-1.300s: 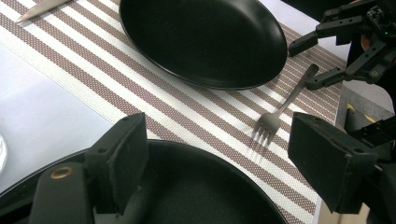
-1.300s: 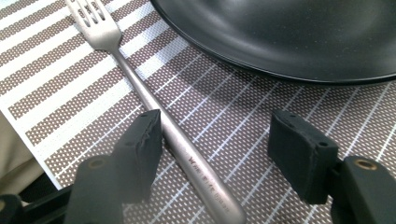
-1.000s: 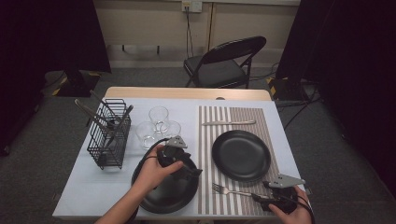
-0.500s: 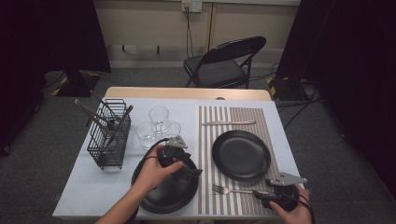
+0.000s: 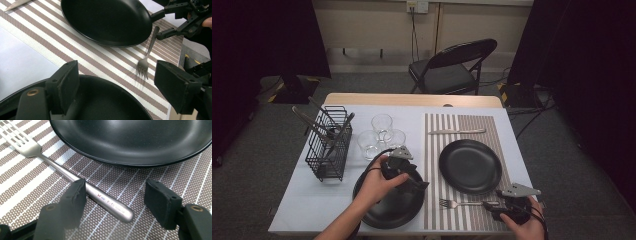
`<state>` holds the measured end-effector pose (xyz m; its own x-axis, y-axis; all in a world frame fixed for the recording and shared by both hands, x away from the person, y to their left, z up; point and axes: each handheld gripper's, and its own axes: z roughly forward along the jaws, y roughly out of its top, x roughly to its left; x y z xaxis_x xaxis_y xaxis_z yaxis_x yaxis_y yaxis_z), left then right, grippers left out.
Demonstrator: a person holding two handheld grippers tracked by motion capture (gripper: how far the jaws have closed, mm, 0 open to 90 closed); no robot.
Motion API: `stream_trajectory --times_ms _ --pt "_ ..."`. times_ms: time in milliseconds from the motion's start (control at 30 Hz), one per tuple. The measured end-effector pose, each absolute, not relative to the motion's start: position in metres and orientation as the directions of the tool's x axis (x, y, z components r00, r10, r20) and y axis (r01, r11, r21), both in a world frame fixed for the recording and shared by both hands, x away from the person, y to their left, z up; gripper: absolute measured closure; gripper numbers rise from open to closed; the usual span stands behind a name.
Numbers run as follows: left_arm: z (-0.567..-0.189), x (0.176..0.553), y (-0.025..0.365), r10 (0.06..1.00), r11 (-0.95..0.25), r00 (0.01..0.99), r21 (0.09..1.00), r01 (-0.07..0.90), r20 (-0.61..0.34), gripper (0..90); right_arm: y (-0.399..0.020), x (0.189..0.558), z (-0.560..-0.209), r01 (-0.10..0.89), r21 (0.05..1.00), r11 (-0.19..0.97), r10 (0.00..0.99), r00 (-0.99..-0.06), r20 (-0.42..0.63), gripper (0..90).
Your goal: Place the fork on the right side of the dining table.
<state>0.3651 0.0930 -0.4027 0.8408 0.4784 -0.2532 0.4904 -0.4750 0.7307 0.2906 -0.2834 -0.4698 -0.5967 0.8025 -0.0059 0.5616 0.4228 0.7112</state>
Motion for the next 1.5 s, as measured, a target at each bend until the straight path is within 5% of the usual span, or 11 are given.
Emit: stream_trajectory --times_ms 733,1500 --pt "-0.398 0.362 0.094 0.471 -0.478 0.847 0.736 0.48 -0.246 20.0 -0.305 0.289 -0.441 0.581 0.755 0.304 0.839 -0.539 0.077 29.3" --pt "-0.398 0.355 0.114 0.495 -0.476 0.838 0.735 0.483 -0.23 20.3 -0.273 0.314 -0.429 0.559 0.746 0.362 0.794 -0.604 0.067 28.2"
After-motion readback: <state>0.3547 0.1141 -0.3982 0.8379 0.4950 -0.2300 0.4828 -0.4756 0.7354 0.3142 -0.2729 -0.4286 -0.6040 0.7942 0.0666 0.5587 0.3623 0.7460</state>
